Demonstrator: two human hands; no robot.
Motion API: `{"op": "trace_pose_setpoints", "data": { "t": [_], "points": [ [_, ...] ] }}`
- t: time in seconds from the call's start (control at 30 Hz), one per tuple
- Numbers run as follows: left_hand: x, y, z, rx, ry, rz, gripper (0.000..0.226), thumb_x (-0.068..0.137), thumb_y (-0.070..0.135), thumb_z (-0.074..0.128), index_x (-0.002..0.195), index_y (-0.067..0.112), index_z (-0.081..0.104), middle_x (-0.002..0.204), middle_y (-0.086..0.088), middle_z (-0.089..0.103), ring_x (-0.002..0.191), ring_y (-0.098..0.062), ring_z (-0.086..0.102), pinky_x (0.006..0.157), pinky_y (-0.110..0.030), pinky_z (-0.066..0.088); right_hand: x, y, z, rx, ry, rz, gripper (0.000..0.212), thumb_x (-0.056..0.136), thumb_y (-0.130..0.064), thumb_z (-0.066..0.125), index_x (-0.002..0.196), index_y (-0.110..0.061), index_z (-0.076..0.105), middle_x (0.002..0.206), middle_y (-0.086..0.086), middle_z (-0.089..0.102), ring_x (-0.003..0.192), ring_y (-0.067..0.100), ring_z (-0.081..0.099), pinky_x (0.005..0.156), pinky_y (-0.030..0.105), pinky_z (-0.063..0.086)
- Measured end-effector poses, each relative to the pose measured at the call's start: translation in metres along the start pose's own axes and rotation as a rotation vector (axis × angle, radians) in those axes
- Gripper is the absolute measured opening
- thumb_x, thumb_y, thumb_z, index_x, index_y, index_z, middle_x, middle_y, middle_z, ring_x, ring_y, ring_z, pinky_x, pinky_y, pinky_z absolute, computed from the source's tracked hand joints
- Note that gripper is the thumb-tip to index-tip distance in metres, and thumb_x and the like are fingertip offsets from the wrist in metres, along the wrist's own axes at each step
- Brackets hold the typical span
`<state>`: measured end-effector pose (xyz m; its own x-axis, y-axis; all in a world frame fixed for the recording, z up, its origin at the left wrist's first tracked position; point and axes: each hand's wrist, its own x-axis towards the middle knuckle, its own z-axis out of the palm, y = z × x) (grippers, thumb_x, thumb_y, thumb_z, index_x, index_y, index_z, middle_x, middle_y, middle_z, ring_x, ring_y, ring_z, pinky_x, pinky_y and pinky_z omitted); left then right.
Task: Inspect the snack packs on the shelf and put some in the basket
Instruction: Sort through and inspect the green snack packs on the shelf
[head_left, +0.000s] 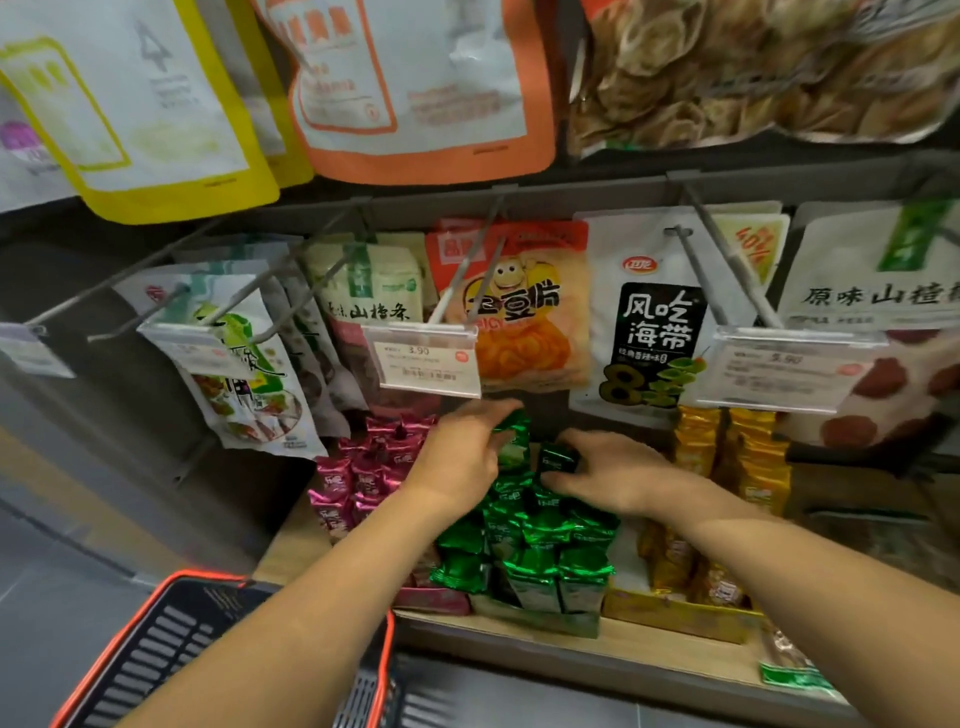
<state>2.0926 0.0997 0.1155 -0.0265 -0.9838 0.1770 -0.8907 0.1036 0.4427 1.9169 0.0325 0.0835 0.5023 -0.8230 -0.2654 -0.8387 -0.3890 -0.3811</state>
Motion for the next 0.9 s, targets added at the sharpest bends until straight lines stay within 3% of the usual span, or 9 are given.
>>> {"op": "trace_pose_setpoints", "data": {
  "t": [0.1,0.23,0.37,0.43,0.53,0.67,0.77,0.9],
  "points": [
    [0.011,-0.003,0.01,-0.017,-0.11,-0.048,0.041,0.097,0.01,0.054,0.138,0.014,0.054,0.139,-0.011,0.055,0.13,-0.027,0.049,0.109,-0.033,0.036,0.006,0.002,0.001,0.011,0.027,-0.048,0.05,0.092,-0.053,0.049,0.136,-0.029,0.05,0.126,0.003,0.053,0.119,0.024,0.053,0.091,0.034,0.045],
    [0.028,-0.001,0.02,-0.056,-0.165,-0.112,0.041,0.097,0.011,0.054,0.136,0.019,0.055,0.139,-0.008,0.057,0.126,-0.026,0.053,0.104,-0.032,0.042,0.009,0.008,0.002,0.143,0.063,-0.021,0.042,0.093,-0.054,0.05,0.125,-0.029,0.058,0.119,-0.002,0.06,0.11,0.019,0.057,0.079,0.029,0.044],
    [0.029,-0.006,0.035,-0.123,-0.189,-0.199,0.041,0.096,0.005,0.053,0.133,0.019,0.059,0.135,-0.006,0.06,0.117,-0.024,0.06,0.09,-0.023,0.044,0.01,0.016,-0.003,0.472,0.098,0.057,0.031,0.093,-0.05,0.055,0.117,-0.03,0.063,0.117,-0.006,0.062,0.105,0.013,0.057,0.084,0.027,0.044],
    [0.025,-0.011,0.043,-0.11,-0.226,-0.24,0.039,0.095,0.005,0.054,0.131,0.018,0.061,0.132,-0.007,0.062,0.119,-0.025,0.058,0.091,-0.02,0.041,0.011,0.015,-0.001,0.522,0.095,0.039,0.029,0.094,-0.04,0.059,0.12,-0.029,0.063,0.123,-0.004,0.061,0.109,0.012,0.056,0.089,0.026,0.044],
    [0.031,-0.013,0.044,-0.042,-0.321,-0.287,0.038,0.096,0.01,0.051,0.132,0.018,0.06,0.133,-0.011,0.061,0.121,-0.029,0.056,0.095,-0.025,0.041,0.013,0.009,0.006,0.466,0.134,0.008,0.035,0.092,-0.033,0.064,0.126,-0.024,0.062,0.132,-0.002,0.059,0.12,0.015,0.053,0.099,0.026,0.041],
    [0.041,-0.009,0.041,0.169,-0.449,-0.309,0.044,0.098,0.019,0.041,0.141,0.023,0.049,0.146,-0.014,0.038,0.134,-0.037,0.032,0.111,-0.038,0.029,0.013,0.005,0.006,0.29,0.059,0.026,0.055,0.096,-0.05,0.05,0.143,-0.023,0.045,0.148,0.007,0.041,0.138,0.025,0.036,0.111,0.034,0.033],
    [0.037,-0.004,0.042,0.231,-0.368,-0.287,0.044,0.097,0.015,0.045,0.141,0.018,0.047,0.138,-0.014,0.032,0.127,-0.037,0.035,0.109,-0.037,0.03,0.008,0.003,0.003,0.163,0.08,0.032,0.065,0.094,-0.062,0.043,0.149,-0.028,0.033,0.153,0.006,0.027,0.142,0.027,0.026,0.113,0.038,0.03],
    [0.028,0.001,0.037,0.127,-0.212,-0.245,0.046,0.096,0.014,0.048,0.142,0.014,0.045,0.136,-0.018,0.049,0.123,-0.034,0.05,0.103,-0.034,0.039,-0.001,0.0,-0.001,0.042,0.122,-0.062,0.077,0.087,-0.071,0.044,0.15,-0.031,0.028,0.158,-0.005,0.021,0.143,0.02,0.024,0.113,0.041,0.03]
  ]
}}
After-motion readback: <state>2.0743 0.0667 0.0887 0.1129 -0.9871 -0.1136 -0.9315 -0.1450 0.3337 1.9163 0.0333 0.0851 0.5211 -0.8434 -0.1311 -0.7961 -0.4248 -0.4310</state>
